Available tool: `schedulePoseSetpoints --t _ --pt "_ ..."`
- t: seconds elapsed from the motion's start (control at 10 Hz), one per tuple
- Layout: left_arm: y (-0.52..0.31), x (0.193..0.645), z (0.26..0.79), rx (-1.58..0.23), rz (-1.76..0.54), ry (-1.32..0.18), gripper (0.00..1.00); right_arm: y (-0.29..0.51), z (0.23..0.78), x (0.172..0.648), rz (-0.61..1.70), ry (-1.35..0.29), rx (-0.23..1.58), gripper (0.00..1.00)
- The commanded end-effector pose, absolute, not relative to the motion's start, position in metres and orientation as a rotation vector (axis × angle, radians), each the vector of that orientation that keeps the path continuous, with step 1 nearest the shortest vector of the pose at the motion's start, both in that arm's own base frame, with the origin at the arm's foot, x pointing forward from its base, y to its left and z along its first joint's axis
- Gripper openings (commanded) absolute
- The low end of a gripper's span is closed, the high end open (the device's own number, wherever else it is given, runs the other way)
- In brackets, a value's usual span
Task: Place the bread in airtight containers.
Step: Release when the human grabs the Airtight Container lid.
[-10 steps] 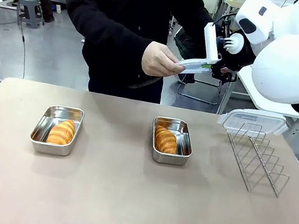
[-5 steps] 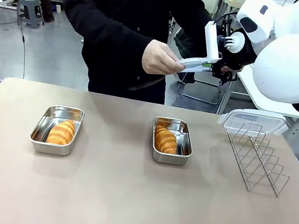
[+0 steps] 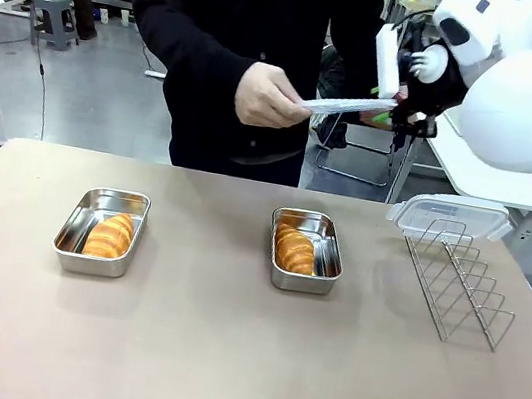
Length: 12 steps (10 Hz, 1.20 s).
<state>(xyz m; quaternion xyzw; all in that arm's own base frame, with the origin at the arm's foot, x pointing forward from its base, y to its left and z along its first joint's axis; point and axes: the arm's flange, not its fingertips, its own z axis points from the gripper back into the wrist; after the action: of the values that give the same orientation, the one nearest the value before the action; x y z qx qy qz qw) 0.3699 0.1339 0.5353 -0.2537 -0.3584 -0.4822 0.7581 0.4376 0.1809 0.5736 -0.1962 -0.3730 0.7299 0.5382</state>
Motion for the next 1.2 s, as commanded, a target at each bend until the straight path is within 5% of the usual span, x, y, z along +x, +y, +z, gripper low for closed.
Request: schedulePoseSetpoints --t 0.0,0.1,0.2,0.6,1.1 --pt "0.134 0.371 0.537 -0.564 -1.061 -0.813 1.00 0.162 0.607 0.433 1.549 -0.790 -0.390 1.00" --pt "0.134 0.371 0.537 -0.564 -1.061 -0.813 1.00 0.137 0.615 0.434 1.408 -0.760 -0.270 0.92" --pt "0.134 0.371 0.537 -0.564 -1.061 -0.813 1.00 0.106 0.619 0.435 1.276 -0.720 -0.172 1.00" --pt "0.134 0.371 0.537 -0.564 -1.061 -0.813 1.00 -0.034 0.597 0.411 0.867 -0.644 0.171 1.00" --pt "0.134 0.371 0.537 -0.564 -1.061 -0.813 1.00 -0.125 0.542 0.366 0.683 -0.880 0.409 1.00"
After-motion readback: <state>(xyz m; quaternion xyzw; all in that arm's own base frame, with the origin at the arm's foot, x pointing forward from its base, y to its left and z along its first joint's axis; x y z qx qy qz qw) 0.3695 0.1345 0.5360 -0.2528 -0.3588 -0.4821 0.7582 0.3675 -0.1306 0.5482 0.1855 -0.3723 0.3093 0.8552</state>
